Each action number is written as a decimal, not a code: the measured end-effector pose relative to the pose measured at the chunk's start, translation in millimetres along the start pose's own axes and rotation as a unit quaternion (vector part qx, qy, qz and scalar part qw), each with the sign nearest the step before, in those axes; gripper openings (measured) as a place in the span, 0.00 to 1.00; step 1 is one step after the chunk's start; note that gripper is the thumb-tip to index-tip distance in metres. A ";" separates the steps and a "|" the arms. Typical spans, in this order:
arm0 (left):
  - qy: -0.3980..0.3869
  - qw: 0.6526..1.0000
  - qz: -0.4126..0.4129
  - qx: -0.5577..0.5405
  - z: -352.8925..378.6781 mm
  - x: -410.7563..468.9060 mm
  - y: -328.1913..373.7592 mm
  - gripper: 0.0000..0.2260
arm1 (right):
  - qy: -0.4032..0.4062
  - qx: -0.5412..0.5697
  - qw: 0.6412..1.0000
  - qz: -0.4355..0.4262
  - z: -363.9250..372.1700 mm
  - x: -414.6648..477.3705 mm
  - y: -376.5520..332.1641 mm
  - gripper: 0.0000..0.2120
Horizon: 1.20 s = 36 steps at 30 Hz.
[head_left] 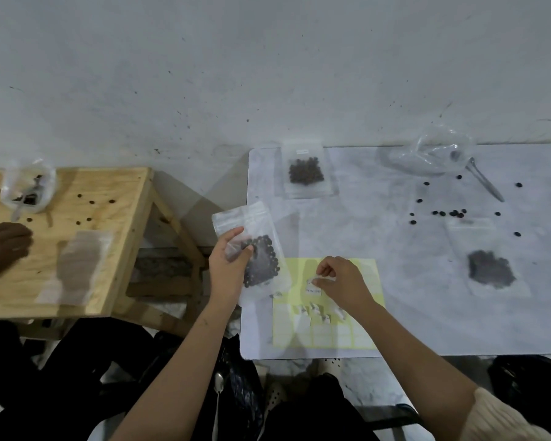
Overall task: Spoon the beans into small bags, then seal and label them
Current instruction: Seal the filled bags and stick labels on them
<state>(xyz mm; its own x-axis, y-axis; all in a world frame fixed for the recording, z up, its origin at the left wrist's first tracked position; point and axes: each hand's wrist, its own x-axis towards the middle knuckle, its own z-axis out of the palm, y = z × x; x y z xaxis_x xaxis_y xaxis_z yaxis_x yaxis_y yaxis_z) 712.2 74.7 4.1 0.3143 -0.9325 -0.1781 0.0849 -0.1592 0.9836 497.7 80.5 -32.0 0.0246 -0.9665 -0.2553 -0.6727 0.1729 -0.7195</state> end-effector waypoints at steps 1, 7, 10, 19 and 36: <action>-0.001 1.000 0.001 -0.002 0.2 -0.1 -0.1 0.15 | 0.002 0.008 1.000 0.002 0.7 0.3 0.8 0.09; -0.001 1.000 -0.002 -0.002 2.1 -1.1 -0.7 0.16 | 0.004 -0.016 1.000 -0.002 2.8 1.1 1.9 0.08; -0.003 1.000 0.002 0.003 4.5 -2.0 0.5 0.16 | 0.013 -0.037 0.999 0.004 4.2 1.6 0.6 0.09; -0.130 0.991 0.013 0.039 7.3 -2.3 10.3 0.23 | 0.094 0.190 0.977 0.001 -28.5 7.2 -34.7 0.06; -0.230 0.971 0.046 0.048 40.6 -9.1 55.3 0.24 | 0.073 0.124 0.983 -0.116 -68.5 23.0 -107.4 0.03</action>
<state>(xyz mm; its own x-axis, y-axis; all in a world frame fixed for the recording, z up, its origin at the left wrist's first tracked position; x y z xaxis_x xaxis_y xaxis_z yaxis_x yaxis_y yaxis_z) 675.7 61.2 61.2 -0.1405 -0.9869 -0.0788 -0.0188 -0.0769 0.9969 519.9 26.7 83.6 0.0372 -0.9992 0.0161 -0.4609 -0.0314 -0.8869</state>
